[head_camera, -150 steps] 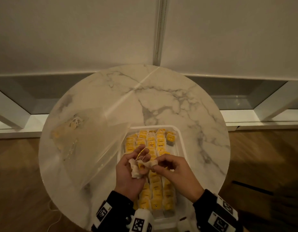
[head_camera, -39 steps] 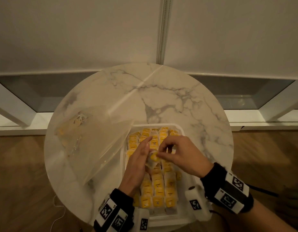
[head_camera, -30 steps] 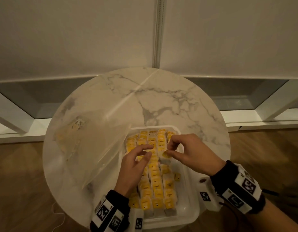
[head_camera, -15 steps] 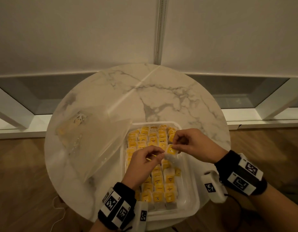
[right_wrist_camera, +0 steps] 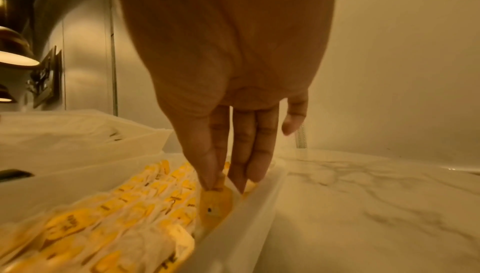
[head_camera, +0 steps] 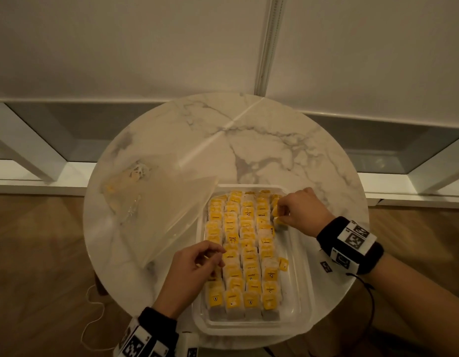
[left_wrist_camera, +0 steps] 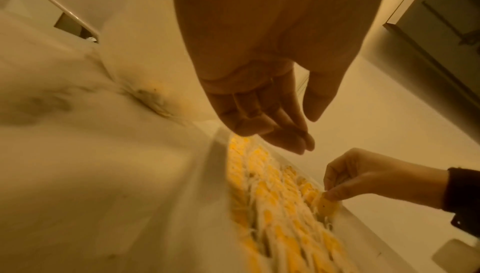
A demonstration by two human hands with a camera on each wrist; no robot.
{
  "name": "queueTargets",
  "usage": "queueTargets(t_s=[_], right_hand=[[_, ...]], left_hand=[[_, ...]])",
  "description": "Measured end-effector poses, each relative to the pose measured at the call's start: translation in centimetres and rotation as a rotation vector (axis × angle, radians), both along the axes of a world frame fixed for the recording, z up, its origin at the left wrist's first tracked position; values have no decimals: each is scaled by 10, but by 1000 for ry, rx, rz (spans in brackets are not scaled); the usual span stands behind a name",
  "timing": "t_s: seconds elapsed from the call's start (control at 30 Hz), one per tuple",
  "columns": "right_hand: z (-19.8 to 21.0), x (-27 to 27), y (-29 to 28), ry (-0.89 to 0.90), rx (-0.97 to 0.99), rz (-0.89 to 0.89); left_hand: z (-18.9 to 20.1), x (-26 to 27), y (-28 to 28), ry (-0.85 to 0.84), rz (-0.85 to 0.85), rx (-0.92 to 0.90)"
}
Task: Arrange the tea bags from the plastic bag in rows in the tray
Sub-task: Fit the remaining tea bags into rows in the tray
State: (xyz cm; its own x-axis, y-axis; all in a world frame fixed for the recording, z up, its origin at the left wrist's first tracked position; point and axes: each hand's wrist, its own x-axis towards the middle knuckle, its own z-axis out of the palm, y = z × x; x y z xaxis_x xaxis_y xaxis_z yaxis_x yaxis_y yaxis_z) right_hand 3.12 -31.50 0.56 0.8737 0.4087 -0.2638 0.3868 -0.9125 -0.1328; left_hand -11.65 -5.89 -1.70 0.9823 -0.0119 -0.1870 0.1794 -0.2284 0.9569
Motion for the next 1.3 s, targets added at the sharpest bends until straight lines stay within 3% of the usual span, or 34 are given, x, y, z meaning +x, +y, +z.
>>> queueTargets(t_s=[0.23,0.47,0.67,0.97,1.07,1.17,1.3], right_hand=[[-5,9,7,-102,-133,-8],[-7,12,1,62,249,-225],[-15,7,3,-95,-94,-64],[-22,4,3,-148,-153,-61],[-17,0,1,-141,-41,-88],[-9,-18,-9,-194,229,-141],[-1,-66,-8,-154,410,-126]], left_hand=[[-10,-10,17,7,-20,125],[-9,-5,15,-5,-48,153],[-12,-4,17,-10,-76,203],[-23,-4,18,-74,-116,324],[-24,-3,18,-90,-114,307],[-26,-4,19,-78,-72,251],[-25,-8,18,-212,52,292]])
